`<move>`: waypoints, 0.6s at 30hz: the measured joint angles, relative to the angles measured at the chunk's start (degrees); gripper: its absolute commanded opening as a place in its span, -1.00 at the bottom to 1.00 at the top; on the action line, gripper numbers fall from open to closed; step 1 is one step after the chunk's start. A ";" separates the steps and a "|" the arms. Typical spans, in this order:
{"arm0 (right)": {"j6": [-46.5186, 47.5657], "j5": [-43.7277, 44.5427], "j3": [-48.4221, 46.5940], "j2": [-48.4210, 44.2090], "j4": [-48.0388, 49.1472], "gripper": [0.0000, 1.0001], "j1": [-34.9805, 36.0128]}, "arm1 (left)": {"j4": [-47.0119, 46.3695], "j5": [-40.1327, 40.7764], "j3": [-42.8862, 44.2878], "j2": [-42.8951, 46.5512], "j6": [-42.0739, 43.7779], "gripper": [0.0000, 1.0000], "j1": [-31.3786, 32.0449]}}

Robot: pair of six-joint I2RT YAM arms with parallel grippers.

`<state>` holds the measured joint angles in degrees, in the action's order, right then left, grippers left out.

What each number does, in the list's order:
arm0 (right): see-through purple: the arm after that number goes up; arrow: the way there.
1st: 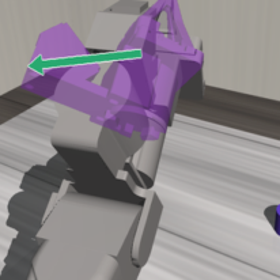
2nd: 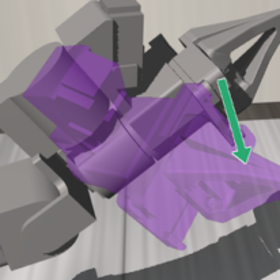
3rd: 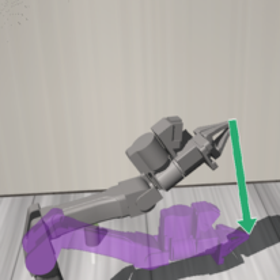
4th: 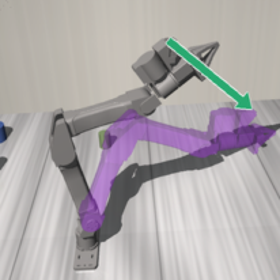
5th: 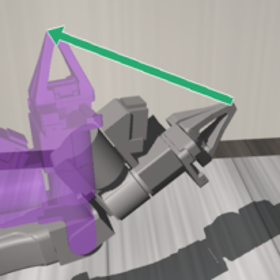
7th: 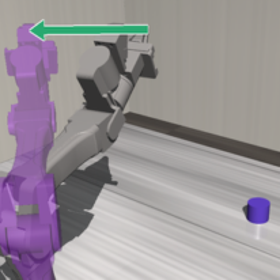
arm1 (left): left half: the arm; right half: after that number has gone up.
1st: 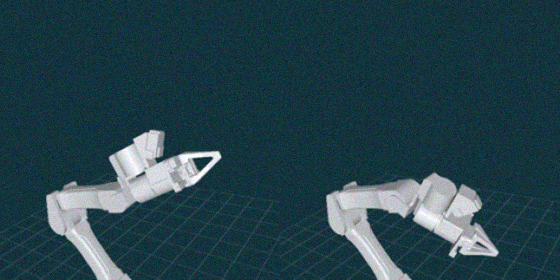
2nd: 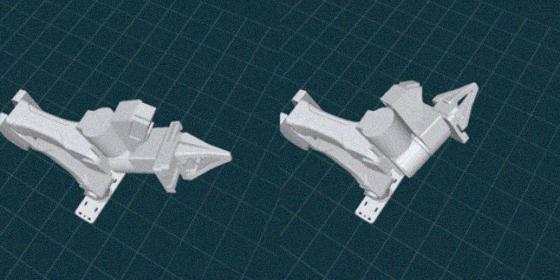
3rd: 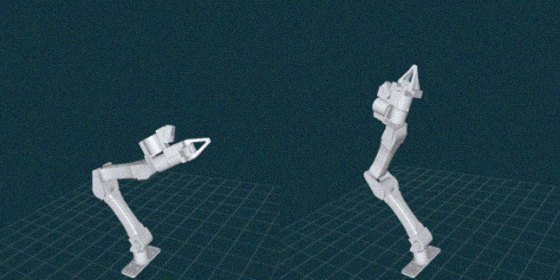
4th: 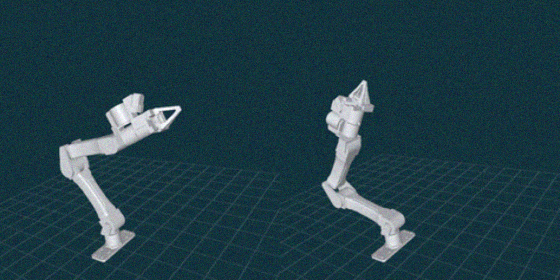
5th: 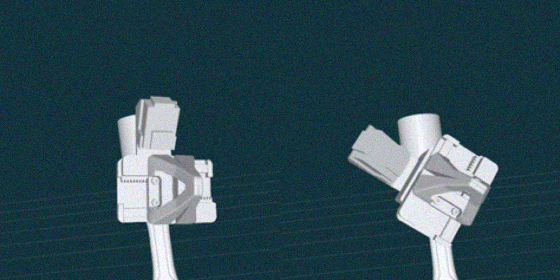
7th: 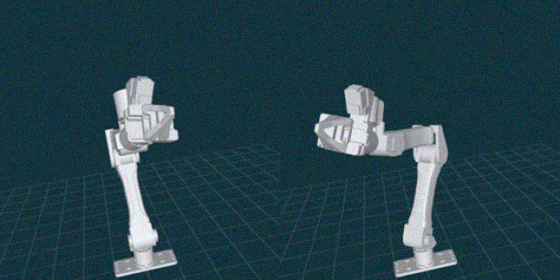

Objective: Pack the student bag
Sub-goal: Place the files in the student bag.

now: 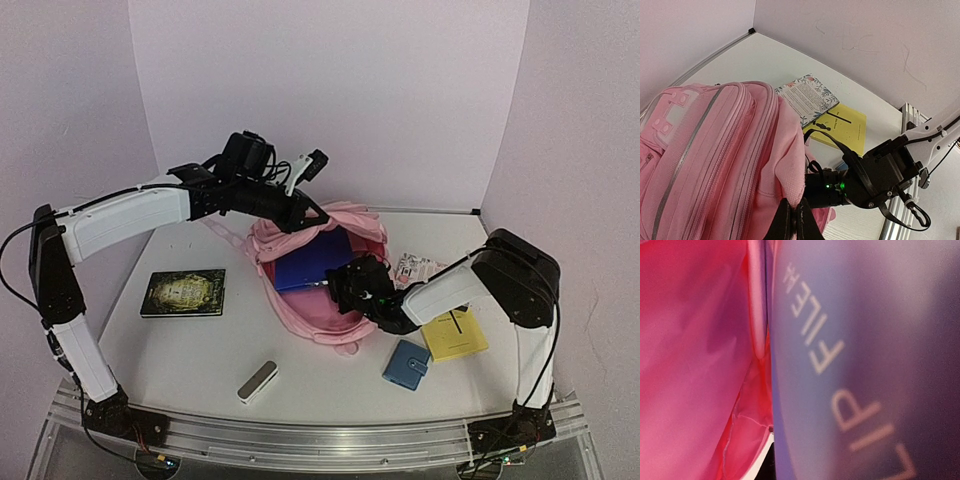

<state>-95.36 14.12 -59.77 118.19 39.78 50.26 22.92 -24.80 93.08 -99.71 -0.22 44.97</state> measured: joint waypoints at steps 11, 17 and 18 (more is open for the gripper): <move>10.65 0.88 -6.61 0.52 -7.43 -0.65 -2.07 | -2.32 2.99 -2.88 1.08 -3.93 -1.00 -0.69; 15.83 1.72 -3.51 -1.95 -9.22 0.00 -3.02 | -3.65 2.91 -3.26 1.12 -7.48 -1.00 -2.38; 16.37 1.89 -2.24 -3.41 -10.04 0.09 -3.44 | -3.83 2.82 -3.47 1.14 -8.11 -1.00 -2.69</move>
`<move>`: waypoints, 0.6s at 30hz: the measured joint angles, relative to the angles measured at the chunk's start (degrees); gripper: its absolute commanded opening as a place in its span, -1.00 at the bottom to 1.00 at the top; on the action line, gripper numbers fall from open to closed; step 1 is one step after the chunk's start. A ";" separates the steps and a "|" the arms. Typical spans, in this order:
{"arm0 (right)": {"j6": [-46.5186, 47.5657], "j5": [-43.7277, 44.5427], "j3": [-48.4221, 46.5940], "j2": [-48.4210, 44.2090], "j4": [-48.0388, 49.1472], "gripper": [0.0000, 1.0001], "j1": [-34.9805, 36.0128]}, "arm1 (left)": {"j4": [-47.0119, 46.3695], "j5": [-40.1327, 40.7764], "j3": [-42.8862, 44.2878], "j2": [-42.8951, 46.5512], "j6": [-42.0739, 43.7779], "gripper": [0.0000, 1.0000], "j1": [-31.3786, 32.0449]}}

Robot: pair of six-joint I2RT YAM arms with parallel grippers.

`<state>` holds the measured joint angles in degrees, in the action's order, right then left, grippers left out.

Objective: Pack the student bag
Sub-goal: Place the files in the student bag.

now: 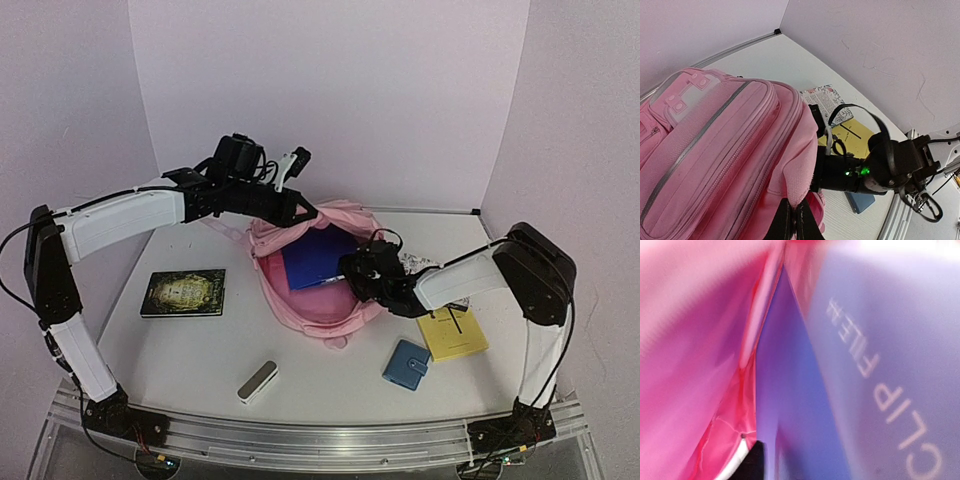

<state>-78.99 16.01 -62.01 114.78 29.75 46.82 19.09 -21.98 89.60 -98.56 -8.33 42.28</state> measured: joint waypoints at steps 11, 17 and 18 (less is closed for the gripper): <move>10.53 -6.16 11.36 -18.82 -3.48 0.64 -1.40 | -2.15 -2.01 -2.55 0.92 -4.78 -1.00 -3.04; 14.64 -12.33 16.56 -24.05 -4.90 0.73 -0.68 | -2.69 -2.53 -3.08 1.11 -5.84 -1.00 -3.76; 15.09 -12.75 17.52 -25.03 -5.76 0.76 -0.54 | -2.69 -2.57 -3.08 1.11 -6.03 -1.00 -3.79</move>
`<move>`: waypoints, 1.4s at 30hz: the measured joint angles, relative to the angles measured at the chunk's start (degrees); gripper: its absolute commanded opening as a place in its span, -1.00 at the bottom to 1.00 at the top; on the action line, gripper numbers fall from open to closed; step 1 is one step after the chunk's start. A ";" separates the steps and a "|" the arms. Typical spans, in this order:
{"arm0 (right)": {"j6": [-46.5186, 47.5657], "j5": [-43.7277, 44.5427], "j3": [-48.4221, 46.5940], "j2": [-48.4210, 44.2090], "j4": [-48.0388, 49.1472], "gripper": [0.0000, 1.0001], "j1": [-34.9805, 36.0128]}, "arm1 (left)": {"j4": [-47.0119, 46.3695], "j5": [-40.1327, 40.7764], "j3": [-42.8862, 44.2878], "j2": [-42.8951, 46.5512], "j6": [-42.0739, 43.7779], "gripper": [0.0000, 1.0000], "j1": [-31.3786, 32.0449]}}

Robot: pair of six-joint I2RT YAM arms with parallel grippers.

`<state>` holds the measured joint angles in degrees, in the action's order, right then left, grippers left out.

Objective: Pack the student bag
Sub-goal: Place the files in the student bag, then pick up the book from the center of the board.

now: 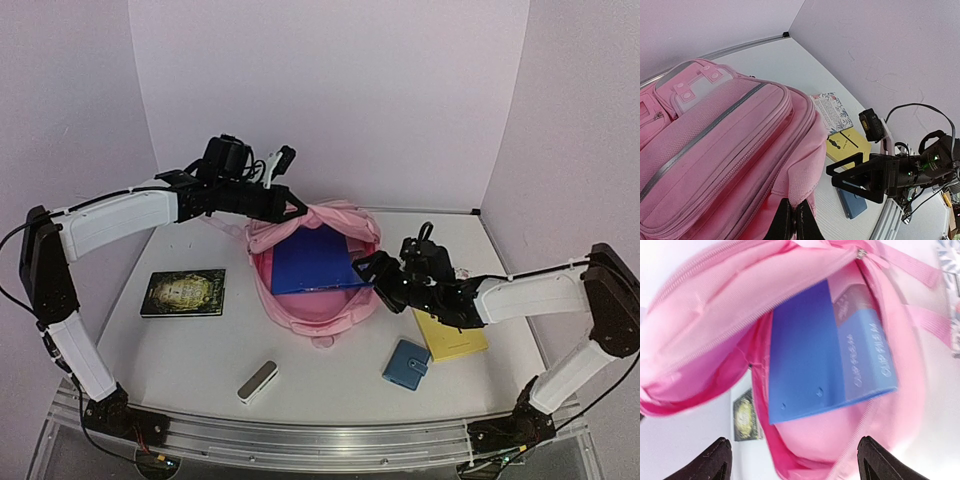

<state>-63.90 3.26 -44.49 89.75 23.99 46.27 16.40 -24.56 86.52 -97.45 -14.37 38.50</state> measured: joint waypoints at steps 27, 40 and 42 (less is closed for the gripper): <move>25.44 -11.10 5.67 -19.56 -28.55 0.96 -41.21 | -0.95 2.53 -16.21 11.96 -0.70 -0.99 -2.18; 31.55 -30.40 9.77 -1.98 -17.31 0.52 -57.55 | -1.63 1.92 -16.94 12.41 -1.15 -1.00 -2.27; 32.39 -33.22 9.69 0.85 -15.14 0.43 -60.04 | -1.82 1.72 -16.94 12.41 -1.17 -1.00 -2.33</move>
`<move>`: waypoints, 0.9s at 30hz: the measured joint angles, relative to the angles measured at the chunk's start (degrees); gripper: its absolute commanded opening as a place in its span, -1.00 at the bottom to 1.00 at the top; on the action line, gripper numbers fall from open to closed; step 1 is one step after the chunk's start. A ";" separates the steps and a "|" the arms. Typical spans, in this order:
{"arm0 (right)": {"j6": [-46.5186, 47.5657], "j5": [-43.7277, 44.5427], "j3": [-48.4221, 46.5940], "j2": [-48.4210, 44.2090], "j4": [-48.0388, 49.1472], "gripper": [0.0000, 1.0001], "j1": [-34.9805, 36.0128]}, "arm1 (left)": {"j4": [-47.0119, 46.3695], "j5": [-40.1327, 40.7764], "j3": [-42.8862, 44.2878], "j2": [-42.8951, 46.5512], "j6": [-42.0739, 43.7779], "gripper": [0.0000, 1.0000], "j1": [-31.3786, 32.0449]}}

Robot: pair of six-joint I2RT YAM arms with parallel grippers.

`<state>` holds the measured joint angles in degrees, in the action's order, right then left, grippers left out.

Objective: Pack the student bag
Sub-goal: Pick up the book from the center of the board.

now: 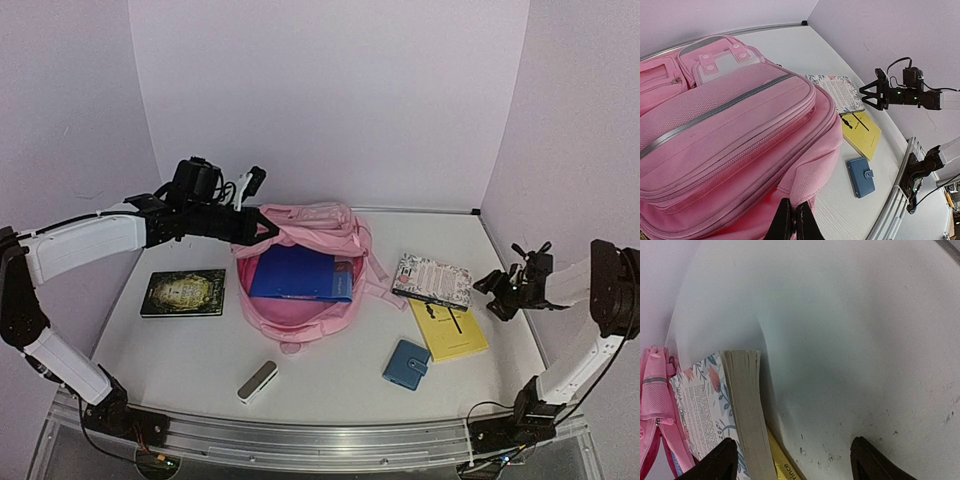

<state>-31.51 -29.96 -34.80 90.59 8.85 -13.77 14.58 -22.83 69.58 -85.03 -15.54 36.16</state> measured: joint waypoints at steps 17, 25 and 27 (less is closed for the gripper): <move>-1.16 -17.01 -4.02 14.60 16.92 0.15 -2.23 | -0.71 -1.59 0.00 -0.38 -0.93 -1.00 -0.13; -2.72 -21.41 -6.68 18.98 19.98 0.12 -0.43 | -0.69 -2.11 0.14 -0.80 -0.93 -1.00 -0.13; -3.10 -22.21 -6.94 19.46 20.24 0.12 0.04 | -0.69 -2.31 0.58 -1.22 -0.93 -1.00 -0.13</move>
<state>-34.61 -52.17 -41.75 110.05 29.09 -13.73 13.89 -25.14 70.16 -86.26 -16.47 36.03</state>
